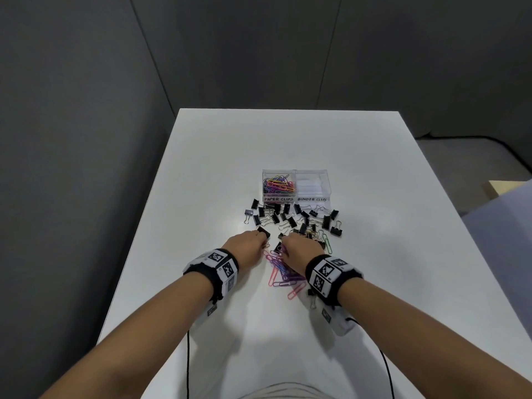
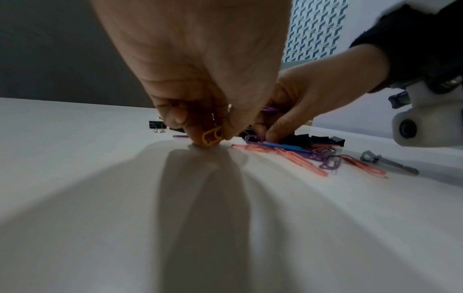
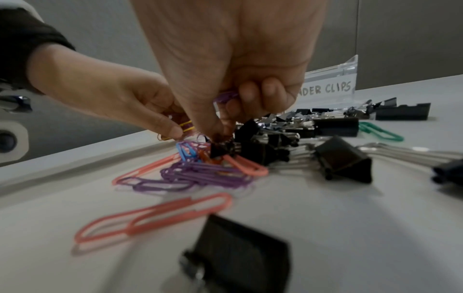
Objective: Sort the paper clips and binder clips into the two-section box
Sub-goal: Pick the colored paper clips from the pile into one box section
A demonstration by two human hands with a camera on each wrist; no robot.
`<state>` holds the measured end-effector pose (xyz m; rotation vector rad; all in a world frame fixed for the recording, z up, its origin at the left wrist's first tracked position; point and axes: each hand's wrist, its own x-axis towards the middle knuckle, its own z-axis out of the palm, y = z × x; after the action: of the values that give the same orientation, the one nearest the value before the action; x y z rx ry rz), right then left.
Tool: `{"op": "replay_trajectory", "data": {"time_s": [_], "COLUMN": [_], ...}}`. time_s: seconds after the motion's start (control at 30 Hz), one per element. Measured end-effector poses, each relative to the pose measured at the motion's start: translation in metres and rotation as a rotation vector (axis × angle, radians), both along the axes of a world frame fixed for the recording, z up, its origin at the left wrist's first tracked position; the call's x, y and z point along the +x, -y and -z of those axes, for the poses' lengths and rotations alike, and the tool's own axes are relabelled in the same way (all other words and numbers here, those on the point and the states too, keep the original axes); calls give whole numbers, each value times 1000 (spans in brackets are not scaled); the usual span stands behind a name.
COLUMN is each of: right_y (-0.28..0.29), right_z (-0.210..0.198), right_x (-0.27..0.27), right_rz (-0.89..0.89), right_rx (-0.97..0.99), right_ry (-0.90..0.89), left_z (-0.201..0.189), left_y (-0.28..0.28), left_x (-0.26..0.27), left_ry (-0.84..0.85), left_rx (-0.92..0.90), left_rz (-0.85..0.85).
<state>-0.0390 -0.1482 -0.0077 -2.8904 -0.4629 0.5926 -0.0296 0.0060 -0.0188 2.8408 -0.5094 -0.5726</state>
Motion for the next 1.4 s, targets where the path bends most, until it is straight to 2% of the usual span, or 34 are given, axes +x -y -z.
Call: {"op": "replay_trajectory", "data": {"time_s": [0.27, 0.37, 0.47, 0.57, 0.7, 0.87, 1.0, 1.13, 1.27, 1.4], "right_y": [10, 22, 32, 41, 49, 49, 43, 36, 34, 37], "right_z": [-11, -16, -21, -22, -17, -19, -20, -14, -13, -22], "right_x": [7, 8, 7, 4, 2, -2, -4, -6, -6, 0], "right_rz": [126, 136, 118, 120, 149, 77, -114, -271, -271, -156], "right_rx": [194, 200, 163, 151, 164, 65, -30, -127, -83, 75], "right_ry": [-65, -111, -151, -169, -179, -86, -71, -41, -6, 58], "left_z": [-2, -6, -10, -13, -12, -15, -10, -6, -6, -6], "left_y": [-4, -2, 1, 5, 12, 18, 18, 18, 17, 13], "left_x": [-4, -5, -7, -4, 0, -3, -6, -6, -2, -1], "left_ry": [-82, -67, 20, 2, -52, -72, -74, -74, -82, -56], "left_rx": [-106, -102, -26, 39, -47, -20, 18, 34, 52, 42], "left_rz": [-48, -40, 15, 47, 66, 115, 175, 129, 118, 110]}}
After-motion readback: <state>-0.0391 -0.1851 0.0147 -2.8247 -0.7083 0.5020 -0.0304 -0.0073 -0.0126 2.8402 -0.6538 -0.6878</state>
